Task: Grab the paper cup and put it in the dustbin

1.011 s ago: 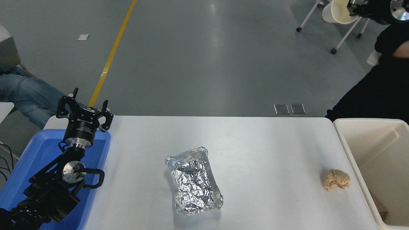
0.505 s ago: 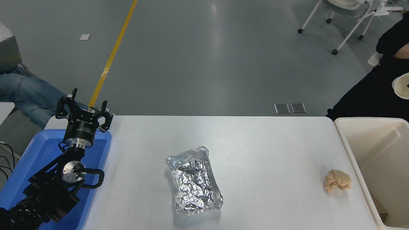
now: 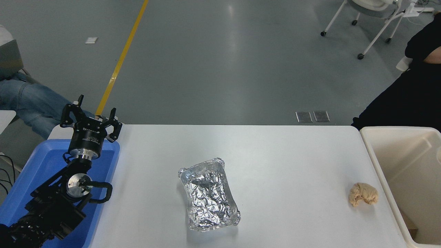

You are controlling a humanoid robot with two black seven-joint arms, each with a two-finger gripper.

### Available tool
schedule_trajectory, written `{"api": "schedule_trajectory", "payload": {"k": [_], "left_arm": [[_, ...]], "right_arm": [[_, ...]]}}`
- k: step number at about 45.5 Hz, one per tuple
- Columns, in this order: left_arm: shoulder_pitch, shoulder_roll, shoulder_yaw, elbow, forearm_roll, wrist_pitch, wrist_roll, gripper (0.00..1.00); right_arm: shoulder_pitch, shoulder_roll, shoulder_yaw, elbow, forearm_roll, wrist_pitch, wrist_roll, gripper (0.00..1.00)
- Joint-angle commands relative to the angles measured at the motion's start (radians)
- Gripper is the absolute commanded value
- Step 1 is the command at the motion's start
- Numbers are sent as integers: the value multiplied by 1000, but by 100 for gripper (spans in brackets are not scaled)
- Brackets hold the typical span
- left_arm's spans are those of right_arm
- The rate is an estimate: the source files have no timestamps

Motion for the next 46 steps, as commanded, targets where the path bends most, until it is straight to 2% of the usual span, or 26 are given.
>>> {"api": "schedule_trajectory", "payload": {"k": [1,15,25,30,46], "left_arm": [[0,0,0,0,0,0,0,99],[0,0,0,0,0,0,0,99],[0,0,0,0,0,0,0,99],[0,0,0,0,0,0,0,99],[0,0,0,0,0,0,0,99]], "right_arm": [[-68,14,89,2,1,-6,1,100],[-30,32,80,13,-16,8,1,100],[263,37,66,46,-19,22,3,100],[438,69,-5,140,-34,86,3,100],[800,360,-270,281,-173,350,-2,100]]}}
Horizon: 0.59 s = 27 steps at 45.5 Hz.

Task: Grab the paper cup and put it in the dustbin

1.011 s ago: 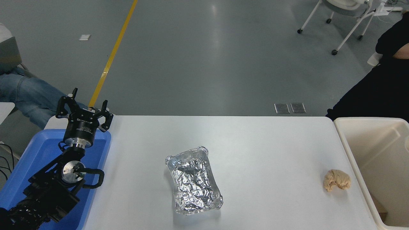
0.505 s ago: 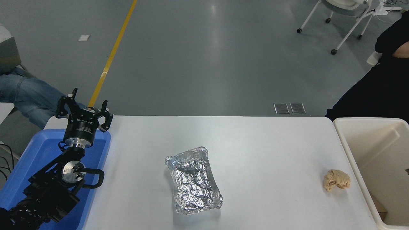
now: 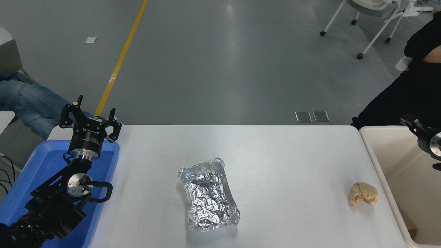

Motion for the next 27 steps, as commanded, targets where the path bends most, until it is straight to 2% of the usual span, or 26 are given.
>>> {"api": "schedule_trajectory", "payload": {"k": [1,7,14,23,27], "left_arm": [[0,0,0,0,0,0,0,99],[0,0,0,0,0,0,0,99],[0,0,0,0,0,0,0,99],[0,0,0,0,0,0,0,99],[0,0,0,0,0,0,0,99]], "right_arm": [[245,195,-151,83,-85,170,-3,100],[320,267,-158,155,-105,212,-3,100],[487,263,-178,439,-173,227,-4,100],[709,257,-213,706,-168,262,-9,100],[808,257,-226,829,-164,264,-27,100]]}}
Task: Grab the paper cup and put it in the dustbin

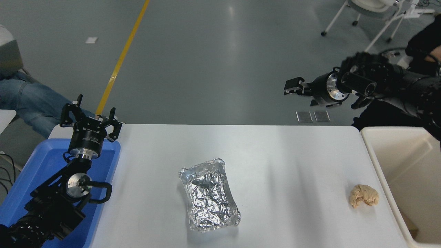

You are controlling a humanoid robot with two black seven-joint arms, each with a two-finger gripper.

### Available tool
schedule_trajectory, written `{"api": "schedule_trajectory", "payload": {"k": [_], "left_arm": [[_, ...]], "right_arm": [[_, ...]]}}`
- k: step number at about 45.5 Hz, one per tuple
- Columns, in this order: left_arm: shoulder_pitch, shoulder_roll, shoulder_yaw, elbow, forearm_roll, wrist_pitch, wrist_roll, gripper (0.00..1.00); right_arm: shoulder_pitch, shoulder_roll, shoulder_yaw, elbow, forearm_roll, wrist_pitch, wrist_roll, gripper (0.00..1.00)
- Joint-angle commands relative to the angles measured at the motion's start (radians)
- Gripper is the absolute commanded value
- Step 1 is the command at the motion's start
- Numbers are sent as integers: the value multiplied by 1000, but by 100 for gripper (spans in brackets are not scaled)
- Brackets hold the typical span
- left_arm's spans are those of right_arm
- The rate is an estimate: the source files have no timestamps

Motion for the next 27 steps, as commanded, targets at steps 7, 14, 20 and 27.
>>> {"api": "schedule_trajectory", "payload": {"k": [7,14,20,27], "left_arm": [[0,0,0,0,0,1,0,99],[0,0,0,0,0,0,0,99],[0,0,0,0,0,0,0,99],[0,0,0,0,0,1,0,99]], "right_arm": [[386,17,-29,462,-10,49,-22,100],[453,1,-27,568,-9,94,-22,100],[480,-26,-35,630,-9,130,-22,100],[481,-25,-42,634,-9,138,-22,100]]}}
